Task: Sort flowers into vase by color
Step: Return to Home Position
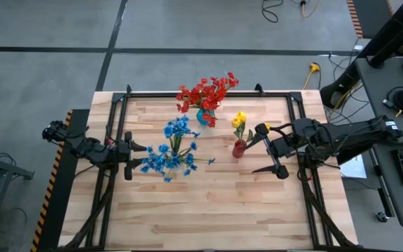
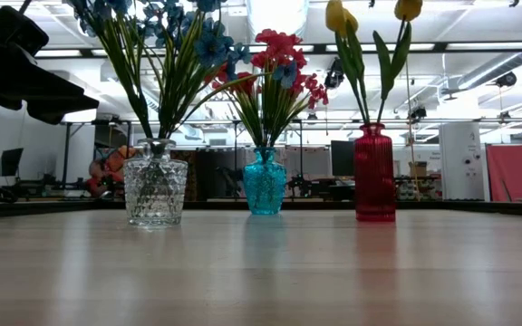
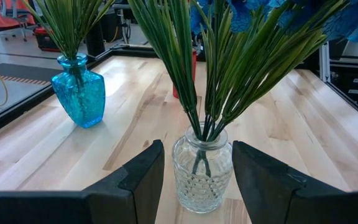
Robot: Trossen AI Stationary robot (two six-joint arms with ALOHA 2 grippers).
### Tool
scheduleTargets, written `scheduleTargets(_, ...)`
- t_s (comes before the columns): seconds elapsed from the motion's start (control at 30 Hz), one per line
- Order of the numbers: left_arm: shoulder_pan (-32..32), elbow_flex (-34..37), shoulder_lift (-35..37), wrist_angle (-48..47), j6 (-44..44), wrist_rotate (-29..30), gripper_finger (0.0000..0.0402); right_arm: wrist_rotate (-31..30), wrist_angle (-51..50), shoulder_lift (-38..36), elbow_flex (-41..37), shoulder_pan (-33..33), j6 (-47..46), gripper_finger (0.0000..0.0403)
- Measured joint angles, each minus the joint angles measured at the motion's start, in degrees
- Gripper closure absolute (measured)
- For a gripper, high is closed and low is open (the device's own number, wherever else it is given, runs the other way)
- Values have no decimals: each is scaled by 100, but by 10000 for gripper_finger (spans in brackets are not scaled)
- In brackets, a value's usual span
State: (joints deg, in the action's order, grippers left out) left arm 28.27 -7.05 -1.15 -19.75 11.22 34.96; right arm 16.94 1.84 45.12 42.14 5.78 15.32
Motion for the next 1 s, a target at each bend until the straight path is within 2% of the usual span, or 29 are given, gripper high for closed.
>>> scheduleTargets(0.3,0,0,0,0,0,0,229,-6,-533,-131,329,0,183,41)
scheduleTargets(0.53,0,0,0,0,0,1,229,-5,-1151,-671,481,157,116,41)
scheduleTargets(0.67,1,0,0,0,0,0,229,38,-1566,-977,656,340,-256,41)
scheduleTargets(0.73,0,0,0,0,0,0,229,535,-1760,-1080,622,464,-372,41)
scheduleTargets(0.83,2,0,0,0,0,0,229,1732,-2029,-1284,299,748,-230,41)
scheduleTargets(0.87,0,0,0,0,0,0,229,1903,-1953,-1391,150,872,-230,41)
scheduleTargets(0.9,2,0,0,0,0,0,229,1840,-1862,-1508,10,990,-272,41)
scheduleTargets(1.0,1,0,0,0,0,0,229,1079,-1531,-1926,-440,1297,-514,41)
